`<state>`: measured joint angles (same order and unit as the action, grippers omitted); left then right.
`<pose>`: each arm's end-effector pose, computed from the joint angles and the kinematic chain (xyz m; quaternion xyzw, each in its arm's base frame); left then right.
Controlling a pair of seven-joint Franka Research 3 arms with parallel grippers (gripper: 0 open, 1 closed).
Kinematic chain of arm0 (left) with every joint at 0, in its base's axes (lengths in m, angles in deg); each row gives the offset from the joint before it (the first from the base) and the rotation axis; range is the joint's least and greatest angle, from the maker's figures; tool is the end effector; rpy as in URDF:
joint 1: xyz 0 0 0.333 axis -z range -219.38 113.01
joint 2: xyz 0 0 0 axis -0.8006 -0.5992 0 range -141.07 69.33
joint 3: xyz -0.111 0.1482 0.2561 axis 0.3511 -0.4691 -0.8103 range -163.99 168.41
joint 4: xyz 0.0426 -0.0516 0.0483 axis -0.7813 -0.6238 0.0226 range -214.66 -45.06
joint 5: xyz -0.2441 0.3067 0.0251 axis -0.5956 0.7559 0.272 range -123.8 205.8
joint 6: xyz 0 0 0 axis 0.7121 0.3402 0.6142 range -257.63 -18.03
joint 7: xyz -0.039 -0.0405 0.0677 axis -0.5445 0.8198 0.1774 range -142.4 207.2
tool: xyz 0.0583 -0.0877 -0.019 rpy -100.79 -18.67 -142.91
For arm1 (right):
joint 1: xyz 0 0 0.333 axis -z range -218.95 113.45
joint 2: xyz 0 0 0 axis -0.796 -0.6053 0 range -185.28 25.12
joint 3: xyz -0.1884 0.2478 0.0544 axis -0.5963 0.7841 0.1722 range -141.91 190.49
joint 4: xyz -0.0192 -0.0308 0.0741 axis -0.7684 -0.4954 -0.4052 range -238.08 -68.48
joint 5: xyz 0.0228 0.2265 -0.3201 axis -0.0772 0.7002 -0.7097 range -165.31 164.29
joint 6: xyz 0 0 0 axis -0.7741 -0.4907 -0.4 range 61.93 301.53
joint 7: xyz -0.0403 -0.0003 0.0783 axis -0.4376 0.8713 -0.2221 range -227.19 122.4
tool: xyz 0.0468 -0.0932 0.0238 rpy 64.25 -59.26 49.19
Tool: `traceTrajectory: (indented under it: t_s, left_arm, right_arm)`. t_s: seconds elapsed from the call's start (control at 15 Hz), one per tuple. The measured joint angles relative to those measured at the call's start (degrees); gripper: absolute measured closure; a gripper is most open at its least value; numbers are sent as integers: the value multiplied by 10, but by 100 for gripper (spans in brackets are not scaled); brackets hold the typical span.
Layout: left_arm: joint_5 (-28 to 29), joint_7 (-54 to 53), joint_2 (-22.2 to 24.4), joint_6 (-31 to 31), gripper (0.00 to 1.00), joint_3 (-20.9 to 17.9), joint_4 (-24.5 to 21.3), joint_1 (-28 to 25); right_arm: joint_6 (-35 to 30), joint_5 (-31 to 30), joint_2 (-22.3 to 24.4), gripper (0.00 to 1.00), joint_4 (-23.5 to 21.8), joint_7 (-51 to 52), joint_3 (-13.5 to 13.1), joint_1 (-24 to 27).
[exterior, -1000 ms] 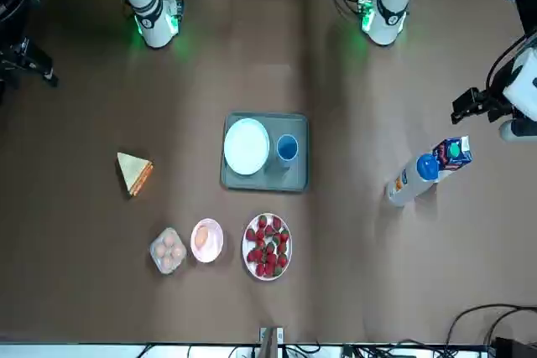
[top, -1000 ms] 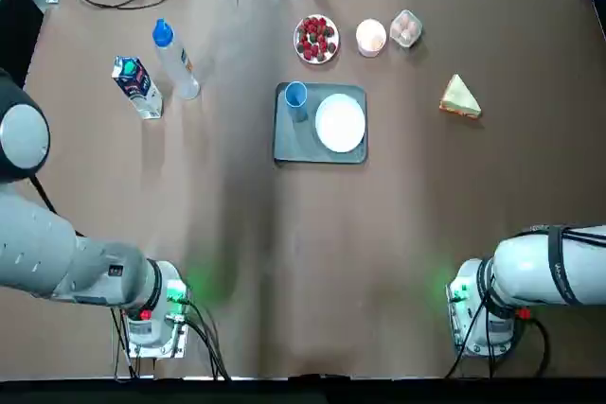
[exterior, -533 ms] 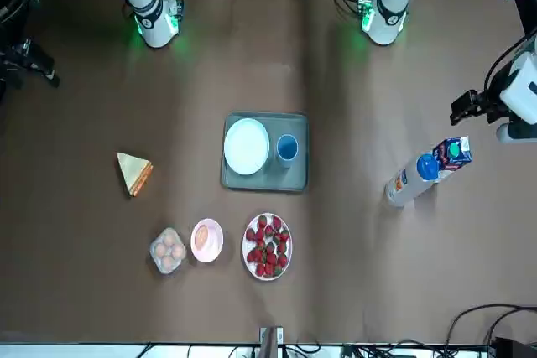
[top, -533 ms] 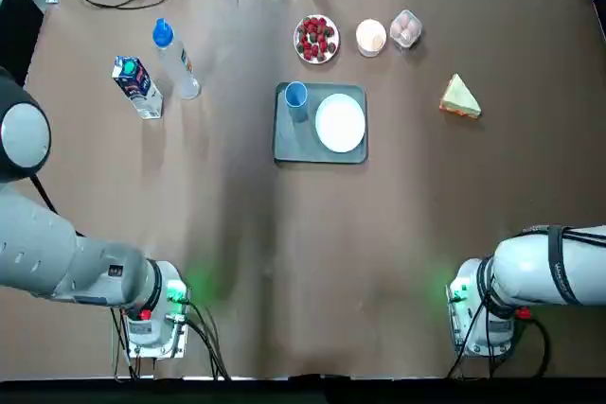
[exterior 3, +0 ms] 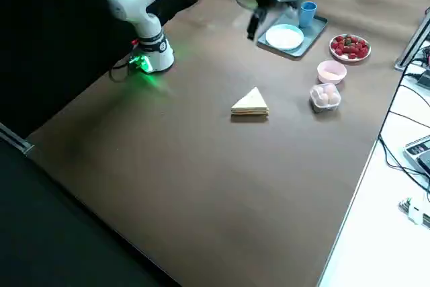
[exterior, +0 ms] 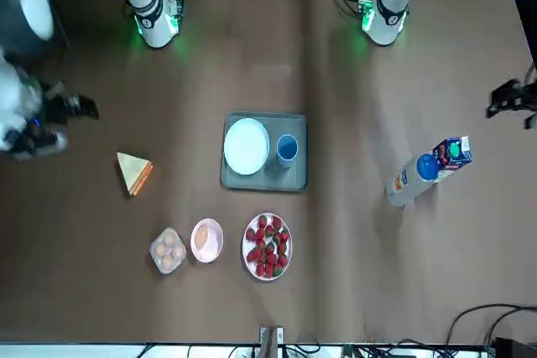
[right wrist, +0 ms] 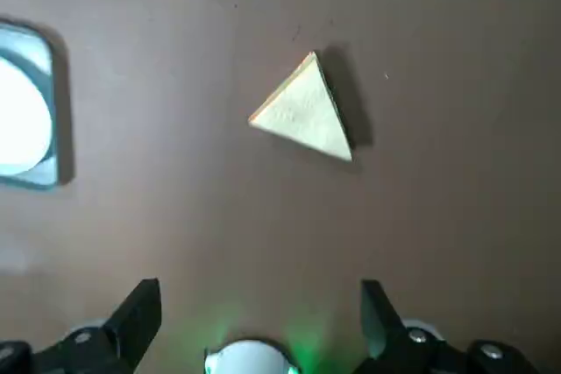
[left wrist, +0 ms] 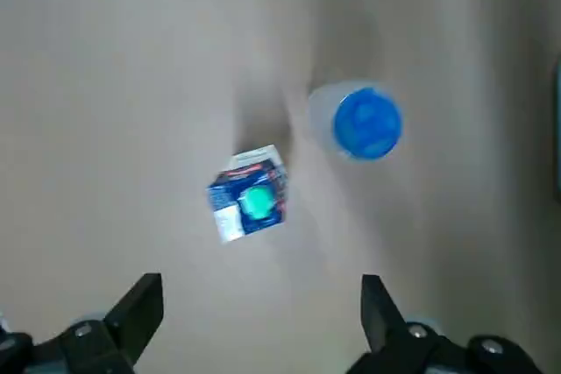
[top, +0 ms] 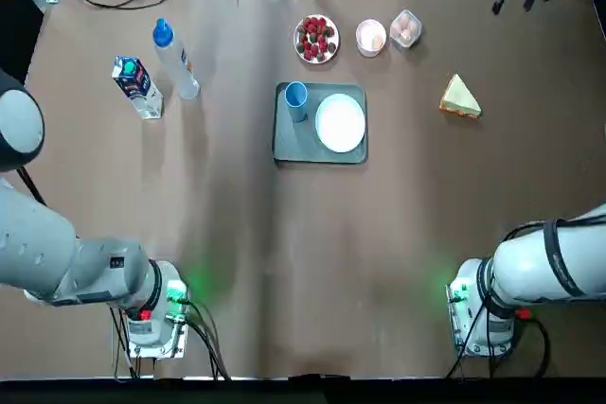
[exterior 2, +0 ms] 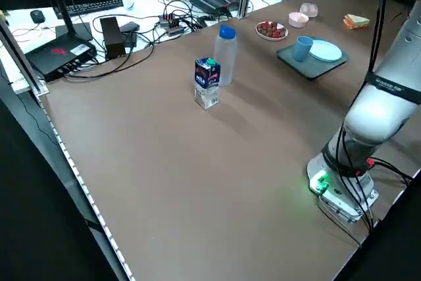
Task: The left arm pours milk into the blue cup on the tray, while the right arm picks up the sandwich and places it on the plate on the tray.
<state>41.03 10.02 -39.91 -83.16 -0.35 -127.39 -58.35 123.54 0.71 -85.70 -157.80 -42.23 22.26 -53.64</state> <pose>0.5701 0.0765 0.5932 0.9915 -0.1276 -0.0235 0.0045 0.5636 -0.0080 0.5169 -0.9886 -0.0771 0.1274 0.0217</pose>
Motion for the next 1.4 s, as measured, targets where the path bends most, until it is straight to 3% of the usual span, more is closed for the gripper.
traceTrajectory:
  t_s: [0.33,0.6,0.87,0.93,1.2,1.4]
  left_arm:
    - [-66,-260,-5,0,0,-2,-1,-116]
    - [-97,-457,-47,-29,0,-2,-5,-207]
    - [-165,-641,-125,-87,0,-2,-10,-282]
    - [-213,-715,-168,-115,0,-2,-9,-308]
    - [-297,-834,-250,-127,0,-1,2,-343]
    - [-342,-874,-287,-129,0,-1,7,-355]
  right_arm:
    - [91,0,-144,0,0,4,0,0]
    - [146,1,-225,0,2,64,-2,2]
    - [181,30,-266,0,3,214,-6,34]
    - [181,35,-277,0,3,257,-6,50]
    - [179,45,-300,0,1,270,-5,55]
    - [179,56,-316,1,-1,272,-3,54]
